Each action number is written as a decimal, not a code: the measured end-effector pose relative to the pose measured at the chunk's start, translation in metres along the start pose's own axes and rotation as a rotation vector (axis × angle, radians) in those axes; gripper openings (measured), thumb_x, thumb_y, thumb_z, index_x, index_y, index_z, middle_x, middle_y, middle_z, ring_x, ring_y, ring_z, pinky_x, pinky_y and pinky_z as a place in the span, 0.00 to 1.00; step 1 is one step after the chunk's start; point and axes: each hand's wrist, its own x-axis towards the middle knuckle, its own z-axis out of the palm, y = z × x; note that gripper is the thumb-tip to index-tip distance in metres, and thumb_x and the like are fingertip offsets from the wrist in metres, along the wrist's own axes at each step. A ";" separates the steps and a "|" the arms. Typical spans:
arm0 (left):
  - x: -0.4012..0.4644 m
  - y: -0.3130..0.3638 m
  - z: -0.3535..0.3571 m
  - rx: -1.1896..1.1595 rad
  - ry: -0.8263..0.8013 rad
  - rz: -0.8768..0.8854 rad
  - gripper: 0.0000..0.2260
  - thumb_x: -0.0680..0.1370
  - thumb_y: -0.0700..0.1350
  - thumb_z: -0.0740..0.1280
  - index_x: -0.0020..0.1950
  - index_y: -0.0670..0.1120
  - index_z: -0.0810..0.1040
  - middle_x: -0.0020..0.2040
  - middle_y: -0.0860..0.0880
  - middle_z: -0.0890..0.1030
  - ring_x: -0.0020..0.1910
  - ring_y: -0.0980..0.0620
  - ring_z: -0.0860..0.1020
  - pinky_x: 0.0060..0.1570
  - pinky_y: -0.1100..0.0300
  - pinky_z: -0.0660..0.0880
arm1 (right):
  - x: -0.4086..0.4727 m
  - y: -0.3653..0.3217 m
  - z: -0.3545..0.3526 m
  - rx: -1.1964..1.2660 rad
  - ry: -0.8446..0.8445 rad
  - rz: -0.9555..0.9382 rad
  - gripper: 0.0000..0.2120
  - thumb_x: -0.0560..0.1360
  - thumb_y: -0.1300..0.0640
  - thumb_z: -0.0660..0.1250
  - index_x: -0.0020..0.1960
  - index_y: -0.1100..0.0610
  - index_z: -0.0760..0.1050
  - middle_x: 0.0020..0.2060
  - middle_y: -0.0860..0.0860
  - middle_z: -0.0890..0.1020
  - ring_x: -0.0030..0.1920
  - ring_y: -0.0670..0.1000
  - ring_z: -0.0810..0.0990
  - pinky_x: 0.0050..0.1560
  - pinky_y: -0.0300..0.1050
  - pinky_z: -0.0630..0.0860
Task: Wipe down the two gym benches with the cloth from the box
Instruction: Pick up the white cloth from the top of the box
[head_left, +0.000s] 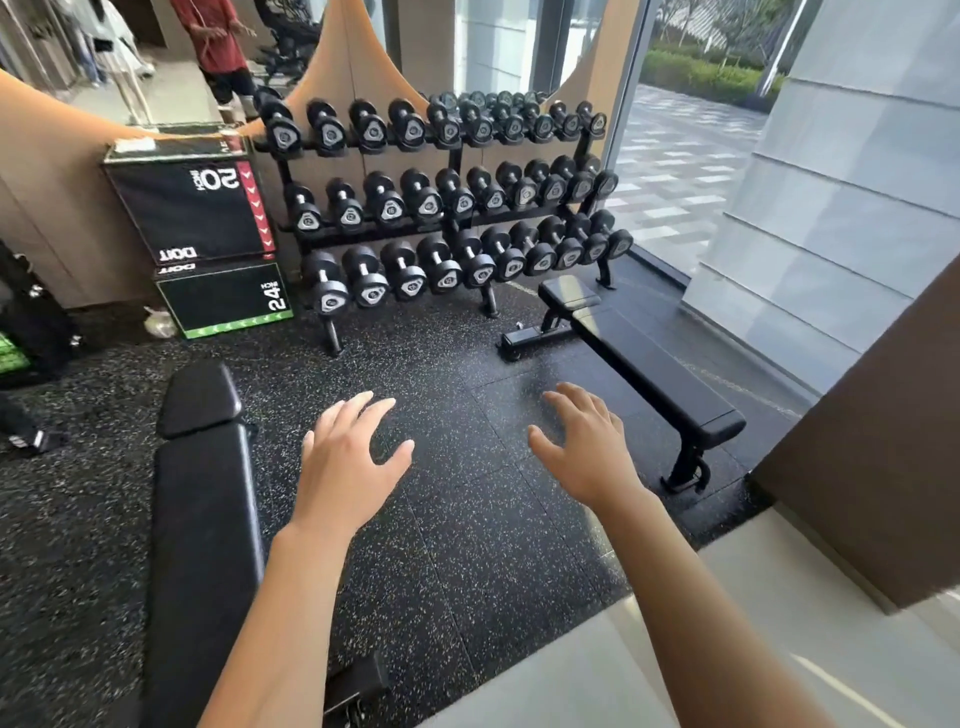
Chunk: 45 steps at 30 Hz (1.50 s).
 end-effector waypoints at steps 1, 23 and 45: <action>0.002 -0.007 -0.001 0.007 0.003 -0.015 0.27 0.81 0.61 0.66 0.79 0.56 0.70 0.81 0.53 0.67 0.81 0.47 0.61 0.78 0.35 0.61 | 0.008 -0.005 0.006 0.000 -0.015 -0.013 0.30 0.81 0.39 0.62 0.79 0.51 0.67 0.79 0.49 0.66 0.79 0.53 0.61 0.78 0.60 0.58; 0.162 -0.056 0.040 0.124 0.100 -0.273 0.27 0.80 0.61 0.67 0.78 0.56 0.71 0.81 0.53 0.68 0.81 0.47 0.62 0.78 0.37 0.62 | 0.252 -0.012 0.096 0.030 -0.146 -0.315 0.29 0.81 0.38 0.61 0.78 0.50 0.68 0.78 0.49 0.67 0.78 0.53 0.61 0.78 0.59 0.58; 0.329 -0.141 0.027 0.164 0.180 -0.328 0.26 0.80 0.59 0.69 0.76 0.53 0.74 0.78 0.50 0.71 0.78 0.46 0.65 0.75 0.40 0.66 | 0.452 -0.079 0.165 0.093 -0.214 -0.390 0.29 0.80 0.39 0.62 0.77 0.51 0.69 0.78 0.48 0.67 0.79 0.53 0.62 0.78 0.62 0.59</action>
